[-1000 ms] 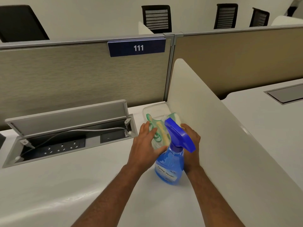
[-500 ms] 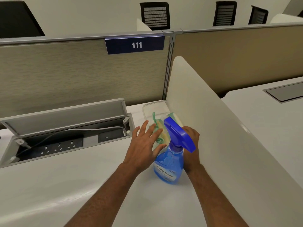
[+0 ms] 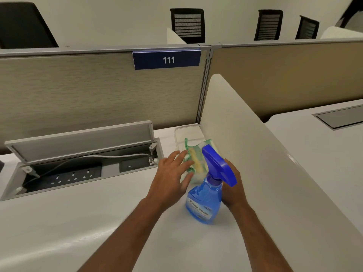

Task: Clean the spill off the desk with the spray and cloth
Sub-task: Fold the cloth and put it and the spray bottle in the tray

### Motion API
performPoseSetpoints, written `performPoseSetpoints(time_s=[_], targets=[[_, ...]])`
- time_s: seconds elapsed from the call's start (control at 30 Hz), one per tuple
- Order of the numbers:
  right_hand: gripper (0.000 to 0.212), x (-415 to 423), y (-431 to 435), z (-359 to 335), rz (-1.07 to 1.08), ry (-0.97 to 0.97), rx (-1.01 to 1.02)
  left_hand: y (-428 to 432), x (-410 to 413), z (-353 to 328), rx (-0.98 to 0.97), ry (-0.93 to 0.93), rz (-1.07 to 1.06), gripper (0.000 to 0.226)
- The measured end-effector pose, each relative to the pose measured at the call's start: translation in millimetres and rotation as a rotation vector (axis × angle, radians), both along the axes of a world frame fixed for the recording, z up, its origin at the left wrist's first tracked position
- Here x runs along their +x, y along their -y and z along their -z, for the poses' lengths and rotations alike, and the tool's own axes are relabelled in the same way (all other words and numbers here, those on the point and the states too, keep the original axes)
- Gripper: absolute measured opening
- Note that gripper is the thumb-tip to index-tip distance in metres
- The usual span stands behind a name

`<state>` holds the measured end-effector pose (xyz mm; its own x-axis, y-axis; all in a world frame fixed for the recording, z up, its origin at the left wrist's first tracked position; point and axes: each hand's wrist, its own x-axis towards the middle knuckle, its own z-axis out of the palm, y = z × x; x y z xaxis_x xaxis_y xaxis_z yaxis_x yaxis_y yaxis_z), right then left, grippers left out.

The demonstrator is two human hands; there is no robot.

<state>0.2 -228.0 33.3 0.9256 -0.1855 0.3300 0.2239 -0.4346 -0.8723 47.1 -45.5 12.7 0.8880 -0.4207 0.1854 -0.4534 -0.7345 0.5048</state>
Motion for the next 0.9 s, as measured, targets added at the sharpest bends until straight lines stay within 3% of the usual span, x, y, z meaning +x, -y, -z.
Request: performPoseSetpoints(time_s=[0.07,0.2,0.3,0.4,0.7,0.9], targets=[[0.040,-7.3,2.5,9.3,0.092,-0.091,0.142,-6.7,-20.6,-0.3,-0.197,0.033,-0.018,0.044],[0.022,-37.2,-20.5,30.5,0.395,0.037,0.467,-6.4,-61.8,-0.9,-0.455,-0.252,0.077,0.069],[0.026,-49.2,-47.5,39.3,0.544,0.031,0.564,-3.9,-71.9,-0.3,-0.492,-0.411,0.120,0.078],[0.033,-47.8,-61.7,37.1,0.604,-0.012,0.652,-2.2,-68.5,-0.6,-0.434,-0.424,0.165,0.067],[0.045,-35.5,-87.6,-1.3,0.514,-0.002,0.731,-13.3,-73.5,-26.1,-0.580,-0.389,0.030,0.055],[0.059,-29.7,-84.2,-48.4,0.217,0.152,0.463,-21.2,-40.0,-97.2,-0.605,-0.317,-0.011,0.058]])
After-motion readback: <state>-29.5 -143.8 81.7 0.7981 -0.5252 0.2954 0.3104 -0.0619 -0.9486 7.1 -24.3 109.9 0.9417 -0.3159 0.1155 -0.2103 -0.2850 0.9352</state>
